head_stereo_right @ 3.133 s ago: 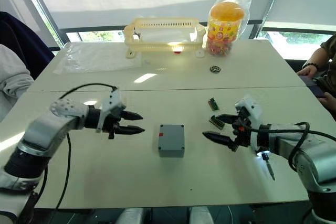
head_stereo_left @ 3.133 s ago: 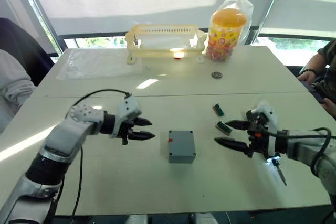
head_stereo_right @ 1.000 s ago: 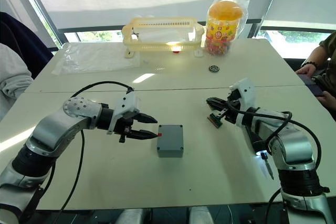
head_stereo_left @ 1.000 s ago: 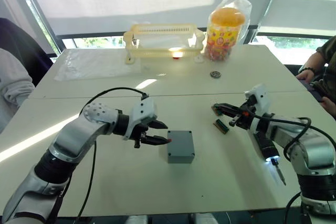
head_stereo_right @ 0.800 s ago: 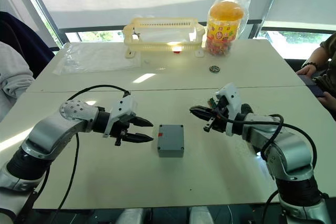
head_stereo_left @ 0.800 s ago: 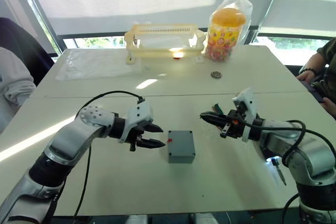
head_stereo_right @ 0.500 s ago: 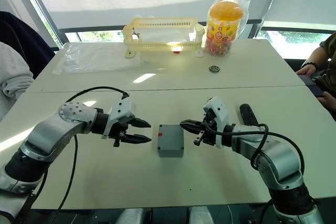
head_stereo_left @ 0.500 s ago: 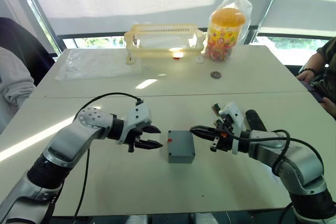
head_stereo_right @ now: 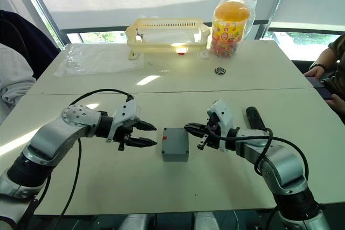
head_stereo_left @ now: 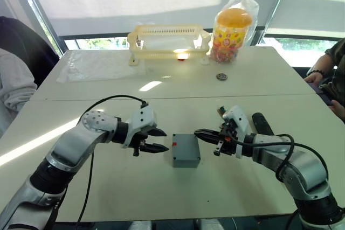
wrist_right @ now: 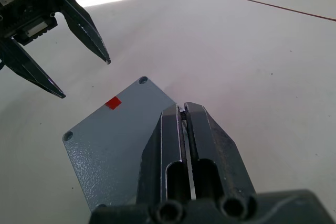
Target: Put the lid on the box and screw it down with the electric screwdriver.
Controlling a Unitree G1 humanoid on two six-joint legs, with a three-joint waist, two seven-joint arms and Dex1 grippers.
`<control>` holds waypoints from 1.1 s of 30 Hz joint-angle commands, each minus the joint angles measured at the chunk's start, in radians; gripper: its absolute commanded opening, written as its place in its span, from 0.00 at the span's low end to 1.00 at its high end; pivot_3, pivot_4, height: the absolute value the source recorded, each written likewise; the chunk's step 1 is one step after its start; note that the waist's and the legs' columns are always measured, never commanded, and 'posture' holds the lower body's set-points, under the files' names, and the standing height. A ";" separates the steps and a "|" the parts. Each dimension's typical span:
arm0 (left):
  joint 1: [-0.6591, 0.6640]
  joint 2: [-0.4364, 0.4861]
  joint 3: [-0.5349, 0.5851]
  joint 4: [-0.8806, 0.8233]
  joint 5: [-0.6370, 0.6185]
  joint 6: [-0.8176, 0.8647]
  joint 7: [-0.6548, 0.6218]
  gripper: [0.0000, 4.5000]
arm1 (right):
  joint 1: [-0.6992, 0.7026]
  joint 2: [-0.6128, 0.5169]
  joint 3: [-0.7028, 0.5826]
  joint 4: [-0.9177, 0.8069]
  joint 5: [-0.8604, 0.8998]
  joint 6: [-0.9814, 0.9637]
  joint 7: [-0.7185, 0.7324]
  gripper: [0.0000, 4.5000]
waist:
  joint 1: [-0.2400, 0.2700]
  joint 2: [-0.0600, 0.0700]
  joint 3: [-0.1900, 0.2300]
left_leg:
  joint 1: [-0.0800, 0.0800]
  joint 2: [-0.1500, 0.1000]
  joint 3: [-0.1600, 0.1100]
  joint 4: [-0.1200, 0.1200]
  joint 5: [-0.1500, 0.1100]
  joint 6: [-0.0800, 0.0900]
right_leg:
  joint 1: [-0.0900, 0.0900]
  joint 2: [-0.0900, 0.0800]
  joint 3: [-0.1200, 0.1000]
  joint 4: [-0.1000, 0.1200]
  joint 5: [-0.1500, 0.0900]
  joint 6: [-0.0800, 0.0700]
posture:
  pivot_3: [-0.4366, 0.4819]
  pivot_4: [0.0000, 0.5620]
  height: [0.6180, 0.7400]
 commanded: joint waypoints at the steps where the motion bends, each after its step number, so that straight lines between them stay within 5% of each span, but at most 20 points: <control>1: -0.005 0.002 -0.003 -0.018 0.008 -0.016 0.001 0.52 | -0.010 -0.010 0.002 0.009 -0.014 -0.018 0.008 0.01 | 0.000 0.000 0.000 | 0.000 0.000 0.000 0.000 0.000 0.000 | 0.000 0.000 0.000 0.000 0.000 0.000 | 0.48 0.27 1.00; 33: -0.008 -0.007 -0.010 -0.003 0.020 -0.034 0.004 0.52 | -0.021 -0.021 0.027 0.028 -0.045 -0.036 0.038 0.01 | 0.000 0.000 0.000 | 0.000 0.000 0.000 0.000 0.000 0.000 | 0.000 0.000 0.000 0.000 0.000 0.000 | 0.48 0.27 1.00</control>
